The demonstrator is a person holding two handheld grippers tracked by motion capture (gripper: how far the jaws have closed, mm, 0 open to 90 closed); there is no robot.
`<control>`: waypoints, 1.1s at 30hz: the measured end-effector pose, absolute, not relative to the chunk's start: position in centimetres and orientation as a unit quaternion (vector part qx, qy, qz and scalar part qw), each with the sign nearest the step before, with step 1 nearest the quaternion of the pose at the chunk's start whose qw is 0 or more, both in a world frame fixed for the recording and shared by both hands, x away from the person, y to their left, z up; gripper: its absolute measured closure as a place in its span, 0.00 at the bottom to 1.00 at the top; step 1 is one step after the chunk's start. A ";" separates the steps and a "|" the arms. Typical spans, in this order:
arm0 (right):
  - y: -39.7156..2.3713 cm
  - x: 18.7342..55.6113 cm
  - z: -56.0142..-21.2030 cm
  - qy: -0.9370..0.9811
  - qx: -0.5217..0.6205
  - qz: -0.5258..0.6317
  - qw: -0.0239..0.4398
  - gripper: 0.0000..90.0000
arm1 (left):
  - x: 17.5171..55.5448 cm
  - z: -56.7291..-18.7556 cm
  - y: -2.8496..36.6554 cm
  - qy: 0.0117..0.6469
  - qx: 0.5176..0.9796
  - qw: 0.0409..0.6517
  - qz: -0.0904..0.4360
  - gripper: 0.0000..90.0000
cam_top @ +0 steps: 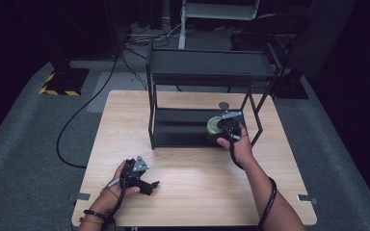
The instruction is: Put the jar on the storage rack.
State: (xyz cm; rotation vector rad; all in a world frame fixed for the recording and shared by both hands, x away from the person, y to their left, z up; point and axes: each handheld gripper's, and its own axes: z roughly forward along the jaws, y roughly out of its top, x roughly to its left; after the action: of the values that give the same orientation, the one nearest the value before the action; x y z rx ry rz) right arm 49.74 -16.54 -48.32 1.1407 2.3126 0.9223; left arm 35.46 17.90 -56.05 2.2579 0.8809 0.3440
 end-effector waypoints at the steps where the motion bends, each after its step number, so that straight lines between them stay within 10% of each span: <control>1: -16.5 49.8 -48.4 0.827 0.409 0.330 0.200 0.13 | 35.5 -56.0 17.9 0.338 0.868 0.340 0.132 0.00; 33: -16.9 50.8 -50.5 0.823 0.431 0.317 0.188 0.13 | 35.5 -56.0 17.9 0.337 0.868 0.339 0.132 0.00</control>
State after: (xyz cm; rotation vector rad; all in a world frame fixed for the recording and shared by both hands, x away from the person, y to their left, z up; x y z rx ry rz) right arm 50.82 -16.88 -50.47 1.2134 2.3155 0.8928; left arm 35.45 17.92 -56.04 2.2600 0.8785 0.3446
